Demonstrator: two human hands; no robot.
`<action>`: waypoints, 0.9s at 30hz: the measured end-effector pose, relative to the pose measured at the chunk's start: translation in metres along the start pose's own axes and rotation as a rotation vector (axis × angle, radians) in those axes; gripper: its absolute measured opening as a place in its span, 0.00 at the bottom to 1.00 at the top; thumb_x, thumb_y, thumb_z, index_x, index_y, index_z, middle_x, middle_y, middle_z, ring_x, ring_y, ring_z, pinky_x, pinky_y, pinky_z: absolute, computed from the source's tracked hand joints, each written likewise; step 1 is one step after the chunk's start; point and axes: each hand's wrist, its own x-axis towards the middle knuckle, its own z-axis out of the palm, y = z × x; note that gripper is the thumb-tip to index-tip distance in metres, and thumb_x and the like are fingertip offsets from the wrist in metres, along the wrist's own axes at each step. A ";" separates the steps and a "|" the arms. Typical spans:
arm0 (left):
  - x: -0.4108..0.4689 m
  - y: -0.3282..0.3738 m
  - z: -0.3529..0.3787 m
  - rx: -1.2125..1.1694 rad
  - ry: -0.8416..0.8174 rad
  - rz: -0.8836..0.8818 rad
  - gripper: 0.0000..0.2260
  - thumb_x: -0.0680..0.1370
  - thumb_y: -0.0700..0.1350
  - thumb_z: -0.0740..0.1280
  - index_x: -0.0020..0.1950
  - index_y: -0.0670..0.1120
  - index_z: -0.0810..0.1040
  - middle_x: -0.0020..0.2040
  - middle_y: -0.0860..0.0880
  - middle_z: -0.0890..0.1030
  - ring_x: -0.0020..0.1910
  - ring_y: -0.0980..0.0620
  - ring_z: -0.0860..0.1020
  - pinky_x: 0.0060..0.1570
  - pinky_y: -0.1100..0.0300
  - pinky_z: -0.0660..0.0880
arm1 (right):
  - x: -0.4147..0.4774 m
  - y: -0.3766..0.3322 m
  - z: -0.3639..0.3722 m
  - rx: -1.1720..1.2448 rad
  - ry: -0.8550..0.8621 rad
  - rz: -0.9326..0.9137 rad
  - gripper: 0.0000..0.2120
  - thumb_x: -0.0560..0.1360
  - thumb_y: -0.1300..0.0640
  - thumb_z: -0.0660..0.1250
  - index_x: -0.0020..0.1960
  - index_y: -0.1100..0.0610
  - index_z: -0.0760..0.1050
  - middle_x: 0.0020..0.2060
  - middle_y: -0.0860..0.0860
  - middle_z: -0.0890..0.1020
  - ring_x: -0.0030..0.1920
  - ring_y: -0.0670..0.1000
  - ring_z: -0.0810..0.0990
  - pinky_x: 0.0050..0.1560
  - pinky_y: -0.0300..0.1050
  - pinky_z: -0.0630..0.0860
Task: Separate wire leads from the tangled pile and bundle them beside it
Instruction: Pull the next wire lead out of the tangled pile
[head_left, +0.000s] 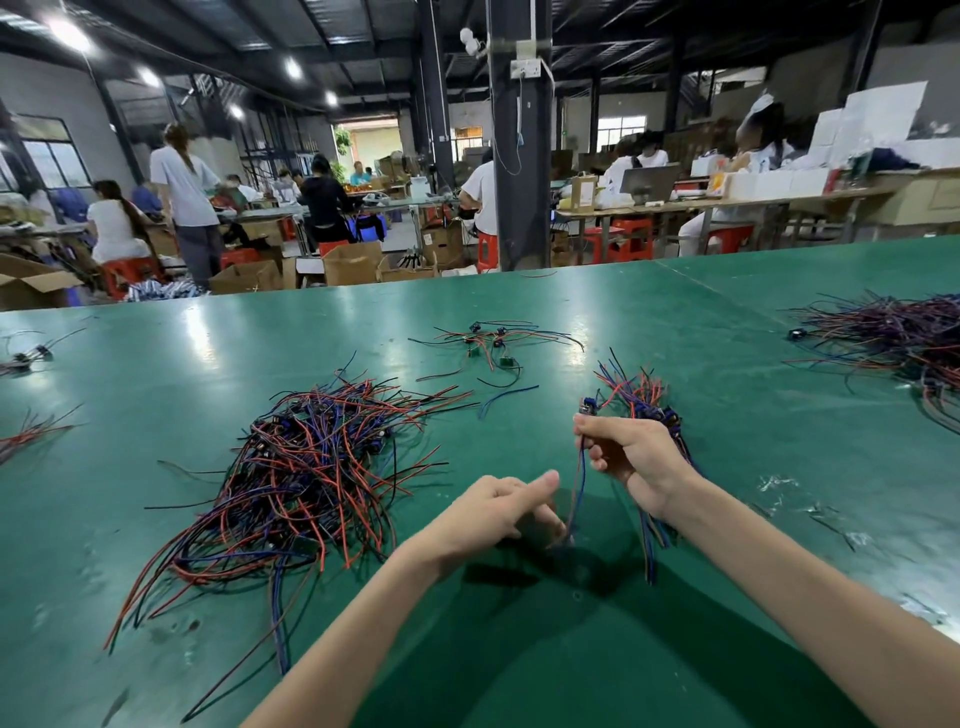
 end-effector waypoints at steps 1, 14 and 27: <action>0.002 -0.002 0.000 -0.030 0.067 -0.023 0.20 0.79 0.57 0.59 0.40 0.48 0.85 0.41 0.53 0.81 0.41 0.58 0.76 0.40 0.68 0.71 | -0.001 0.001 0.002 0.011 -0.003 0.031 0.05 0.69 0.64 0.72 0.36 0.65 0.79 0.26 0.54 0.78 0.22 0.44 0.71 0.22 0.34 0.68; 0.007 -0.014 0.011 -0.362 0.253 -0.036 0.07 0.74 0.45 0.71 0.40 0.41 0.82 0.34 0.48 0.80 0.27 0.59 0.72 0.26 0.68 0.67 | -0.017 0.025 0.023 -0.213 -0.157 -0.013 0.08 0.66 0.62 0.75 0.30 0.60 0.79 0.23 0.50 0.75 0.23 0.45 0.65 0.26 0.34 0.63; 0.010 -0.016 0.012 -0.363 0.219 0.028 0.05 0.74 0.41 0.70 0.42 0.40 0.83 0.34 0.44 0.77 0.26 0.58 0.69 0.27 0.69 0.65 | -0.014 0.018 0.019 -0.126 -0.297 0.206 0.11 0.70 0.67 0.69 0.29 0.60 0.80 0.25 0.52 0.78 0.23 0.46 0.75 0.27 0.35 0.72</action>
